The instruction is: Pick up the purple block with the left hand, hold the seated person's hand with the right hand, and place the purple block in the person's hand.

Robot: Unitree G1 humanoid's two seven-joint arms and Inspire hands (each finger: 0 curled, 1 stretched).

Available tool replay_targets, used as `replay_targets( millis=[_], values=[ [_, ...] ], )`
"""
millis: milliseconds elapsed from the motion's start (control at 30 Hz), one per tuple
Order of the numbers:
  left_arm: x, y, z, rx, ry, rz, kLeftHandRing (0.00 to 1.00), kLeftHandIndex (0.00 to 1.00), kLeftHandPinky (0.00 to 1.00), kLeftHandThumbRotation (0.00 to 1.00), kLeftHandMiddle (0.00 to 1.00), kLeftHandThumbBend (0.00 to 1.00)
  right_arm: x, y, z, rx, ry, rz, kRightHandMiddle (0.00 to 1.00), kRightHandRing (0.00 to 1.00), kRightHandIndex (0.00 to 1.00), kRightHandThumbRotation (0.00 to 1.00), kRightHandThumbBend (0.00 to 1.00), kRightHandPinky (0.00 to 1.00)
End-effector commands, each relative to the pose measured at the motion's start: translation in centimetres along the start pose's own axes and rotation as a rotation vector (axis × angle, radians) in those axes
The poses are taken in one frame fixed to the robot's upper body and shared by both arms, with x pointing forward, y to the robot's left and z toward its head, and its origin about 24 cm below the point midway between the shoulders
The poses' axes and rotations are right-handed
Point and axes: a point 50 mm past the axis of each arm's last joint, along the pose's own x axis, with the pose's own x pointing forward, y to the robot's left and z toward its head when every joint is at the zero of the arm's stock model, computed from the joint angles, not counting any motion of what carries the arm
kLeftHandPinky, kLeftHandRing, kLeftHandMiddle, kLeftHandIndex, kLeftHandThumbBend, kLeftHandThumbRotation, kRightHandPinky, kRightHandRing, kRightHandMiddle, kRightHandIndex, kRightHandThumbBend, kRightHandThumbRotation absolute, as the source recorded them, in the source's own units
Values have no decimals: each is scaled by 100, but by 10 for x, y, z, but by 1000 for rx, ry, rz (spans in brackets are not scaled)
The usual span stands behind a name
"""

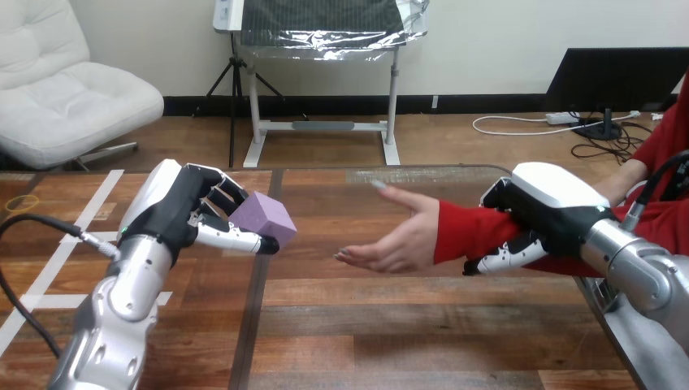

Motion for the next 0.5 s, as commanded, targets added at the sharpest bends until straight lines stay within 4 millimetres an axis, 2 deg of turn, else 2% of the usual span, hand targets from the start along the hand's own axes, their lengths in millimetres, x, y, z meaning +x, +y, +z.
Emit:
replay_targets(
  millis=[0,467],
  values=[
    [14,14,32,-2,-103,61,38,42,34,0,42,78,5,-41,12,3,-67,-145,27,22,28,30,74,19],
    [23,9,36,-22,-127,64,39,42,34,0,42,78,7,-42,18,5,-81,-141,30,25,30,30,75,22]
  ],
)
